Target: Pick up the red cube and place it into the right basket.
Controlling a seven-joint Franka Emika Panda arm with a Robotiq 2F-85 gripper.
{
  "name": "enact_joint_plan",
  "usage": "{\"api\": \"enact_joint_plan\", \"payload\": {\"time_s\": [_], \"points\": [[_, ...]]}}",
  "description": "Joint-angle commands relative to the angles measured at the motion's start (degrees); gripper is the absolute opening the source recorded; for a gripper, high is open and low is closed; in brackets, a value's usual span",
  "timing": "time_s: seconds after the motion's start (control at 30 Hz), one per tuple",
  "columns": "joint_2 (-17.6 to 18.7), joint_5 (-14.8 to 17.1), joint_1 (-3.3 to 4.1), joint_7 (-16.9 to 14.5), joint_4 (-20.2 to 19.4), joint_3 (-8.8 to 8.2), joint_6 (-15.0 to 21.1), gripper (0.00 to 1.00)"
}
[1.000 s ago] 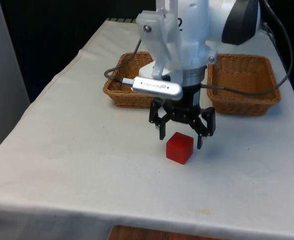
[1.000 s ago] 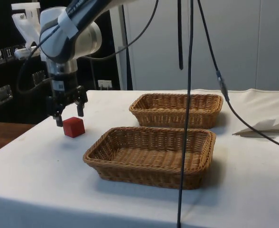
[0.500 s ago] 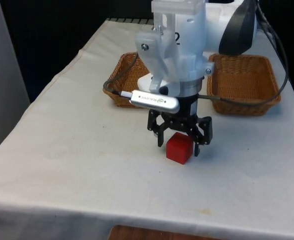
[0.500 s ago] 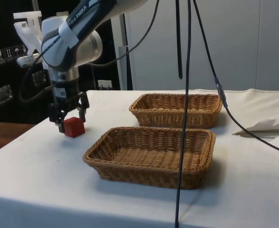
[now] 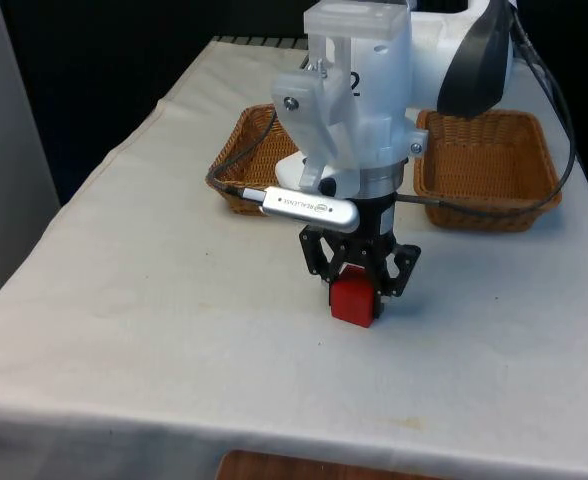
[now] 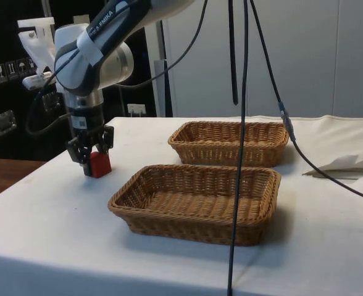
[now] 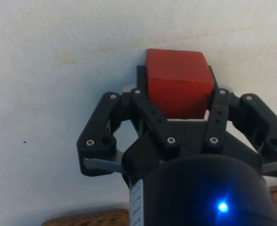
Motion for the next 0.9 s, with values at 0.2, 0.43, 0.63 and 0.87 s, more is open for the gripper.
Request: {"api": "enact_joint_plan", "payload": {"time_s": [0.2,0.43,0.63,0.87], "points": [[-0.06,0.00,0.00,0.06,0.06,-0.06,0.00,0.03],[-4.07,-0.29,1.15,0.52,-2.12,-1.20,-3.04,0.03],[-6.82,-0.74,1.83,0.69,-4.24,-1.49,-3.84,0.03],[-11.12,-1.49,2.64,0.46,-7.45,-2.01,-5.39,0.03]]}}
